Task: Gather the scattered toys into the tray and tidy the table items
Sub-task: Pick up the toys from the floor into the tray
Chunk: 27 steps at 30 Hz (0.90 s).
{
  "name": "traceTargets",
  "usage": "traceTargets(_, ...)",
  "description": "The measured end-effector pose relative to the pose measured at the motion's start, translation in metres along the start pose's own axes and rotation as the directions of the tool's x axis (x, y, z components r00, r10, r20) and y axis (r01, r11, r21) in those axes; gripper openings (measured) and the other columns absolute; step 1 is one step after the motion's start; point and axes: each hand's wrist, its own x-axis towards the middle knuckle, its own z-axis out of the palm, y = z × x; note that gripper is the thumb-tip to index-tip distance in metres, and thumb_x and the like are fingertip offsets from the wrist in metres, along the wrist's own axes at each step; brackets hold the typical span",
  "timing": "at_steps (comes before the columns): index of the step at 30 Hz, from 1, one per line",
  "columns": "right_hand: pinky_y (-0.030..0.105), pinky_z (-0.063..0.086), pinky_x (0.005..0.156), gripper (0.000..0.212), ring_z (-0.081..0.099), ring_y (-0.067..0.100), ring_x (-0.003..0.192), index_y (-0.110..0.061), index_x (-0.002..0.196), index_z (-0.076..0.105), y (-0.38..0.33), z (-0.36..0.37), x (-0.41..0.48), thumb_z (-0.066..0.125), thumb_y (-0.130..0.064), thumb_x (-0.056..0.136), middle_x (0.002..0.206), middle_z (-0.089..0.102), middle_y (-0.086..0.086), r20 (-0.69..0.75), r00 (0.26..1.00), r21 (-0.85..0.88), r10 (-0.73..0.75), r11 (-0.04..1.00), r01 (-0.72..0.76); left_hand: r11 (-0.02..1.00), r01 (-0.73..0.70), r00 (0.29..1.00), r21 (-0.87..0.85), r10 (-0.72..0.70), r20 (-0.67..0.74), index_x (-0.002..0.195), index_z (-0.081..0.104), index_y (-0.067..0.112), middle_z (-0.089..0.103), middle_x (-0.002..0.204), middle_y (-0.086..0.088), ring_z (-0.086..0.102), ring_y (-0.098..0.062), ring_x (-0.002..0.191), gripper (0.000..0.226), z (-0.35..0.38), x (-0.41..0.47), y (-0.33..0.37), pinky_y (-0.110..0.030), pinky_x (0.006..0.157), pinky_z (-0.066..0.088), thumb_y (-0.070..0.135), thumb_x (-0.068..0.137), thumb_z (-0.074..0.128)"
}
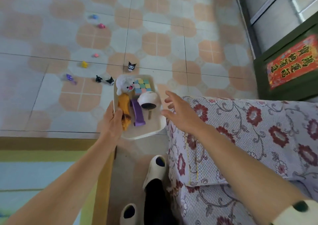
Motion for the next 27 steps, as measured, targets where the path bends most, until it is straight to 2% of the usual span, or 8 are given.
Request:
traceTargets(3, 0.033, 0.045, 0.093, 0.053, 0.055, 0.017, 0.108, -0.017, 0.146, 0.029, 0.004, -0.013, 0.040, 0.049, -0.028, 0.098, 0.132, 0.052, 0.004, -0.019, 0.999, -0.012, -0.046, 0.999, 0.046, 0.998, 0.036, 0.999, 0.048, -0.035, -0.029, 0.142, 0.041, 0.029, 0.059, 0.122, -0.004, 0.055, -0.025, 0.111, 0.042, 0.003, 0.036, 0.001, -0.047, 0.102, 0.044, 0.037, 0.101, 0.033)
traceTargets(7, 0.026, 0.040, 0.086, 0.039, 0.058, 0.020, 0.105, -0.011, 0.139, 0.042, 0.021, -0.045, 0.106, 0.044, -0.018, 0.100, 0.120, 0.060, 0.006, -0.039, 0.997, -0.034, -0.060, 0.998, 0.058, 0.999, 0.023, 0.999, 0.044, -0.021, -0.043, 0.135, 0.046, 0.028, 0.060, 0.106, -0.001, 0.057, -0.019, 0.097, 0.041, 0.021, 0.088, 0.011, -0.040, 0.090, 0.047, 0.038, 0.098, 0.032)
traceTargets(13, 0.027, 0.042, 0.085, 0.033, 0.058, 0.019, 0.097, -0.010, 0.132, 0.049, 0.036, -0.087, 0.180, 0.041, -0.014, 0.100, 0.104, 0.060, 0.001, 0.004, 0.998, -0.068, -0.063, 0.996, 0.063, 0.992, 0.064, 0.995, -0.107, -0.072, -0.072, 0.133, 0.050, 0.024, 0.061, 0.104, -0.001, 0.057, -0.020, 0.099, 0.037, 0.048, 0.145, 0.039, -0.034, 0.087, 0.047, 0.030, 0.099, 0.038)
traceTargets(17, 0.024, 0.041, 0.081, 0.031, 0.058, 0.015, 0.090, -0.011, 0.127, 0.053, 0.034, -0.099, 0.229, 0.043, -0.014, 0.098, 0.100, 0.063, -0.001, 0.005, 0.997, -0.077, -0.077, 0.994, 0.077, 0.987, 0.067, 0.992, -0.146, -0.081, -0.094, 0.131, 0.053, 0.022, 0.063, 0.098, 0.004, 0.058, -0.012, 0.091, 0.036, 0.058, 0.182, 0.060, -0.027, 0.078, 0.045, 0.030, 0.098, 0.039)
traceTargets(20, 0.023, 0.039, 0.079, 0.030, 0.057, 0.012, 0.089, -0.014, 0.125, 0.055, 0.026, -0.098, 0.262, 0.044, -0.016, 0.097, 0.097, 0.061, -0.004, 0.032, 0.997, -0.073, -0.073, 0.994, 0.075, 0.986, 0.058, 0.994, -0.154, -0.072, -0.087, 0.133, 0.051, 0.022, 0.064, 0.106, -0.001, 0.057, -0.015, 0.095, 0.038, 0.058, 0.210, 0.073, -0.032, 0.084, 0.047, 0.030, 0.098, 0.039)
traceTargets(23, 0.026, 0.043, 0.082, 0.030, 0.059, 0.015, 0.090, -0.014, 0.124, 0.056, 0.014, -0.095, 0.302, 0.043, -0.014, 0.097, 0.096, 0.062, -0.004, 0.064, 0.995, -0.079, -0.078, 0.993, 0.083, 0.984, 0.075, 0.991, -0.163, -0.092, -0.096, 0.132, 0.052, 0.019, 0.063, 0.113, -0.010, 0.056, -0.021, 0.098, 0.038, 0.051, 0.244, 0.082, -0.041, 0.091, 0.046, 0.030, 0.098, 0.040)
traceTargets(25, 0.028, 0.045, 0.083, 0.030, 0.060, 0.016, 0.091, -0.015, 0.123, 0.056, 0.005, -0.094, 0.333, 0.042, -0.013, 0.097, 0.096, 0.062, -0.004, 0.089, 0.993, -0.084, -0.073, 0.993, 0.080, 0.984, 0.073, 0.992, -0.162, -0.088, -0.089, 0.126, 0.055, 0.023, 0.064, 0.106, -0.003, 0.058, -0.021, 0.099, 0.033, 0.041, 0.270, 0.089, -0.036, 0.086, 0.048, 0.031, 0.098, 0.040)
traceTargets(27, 0.027, 0.044, 0.081, 0.030, 0.061, 0.016, 0.091, -0.016, 0.123, 0.056, -0.007, -0.091, 0.372, 0.042, -0.014, 0.097, 0.097, 0.062, -0.003, 0.113, 0.991, -0.088, -0.076, 0.992, 0.086, 0.990, 0.032, 0.996, -0.139, -0.044, -0.084, 0.113, 0.057, 0.038, 0.063, 0.092, 0.017, 0.058, -0.006, 0.092, 0.026, 0.027, 0.300, 0.101, -0.025, 0.075, 0.044, 0.032, 0.097, 0.038)
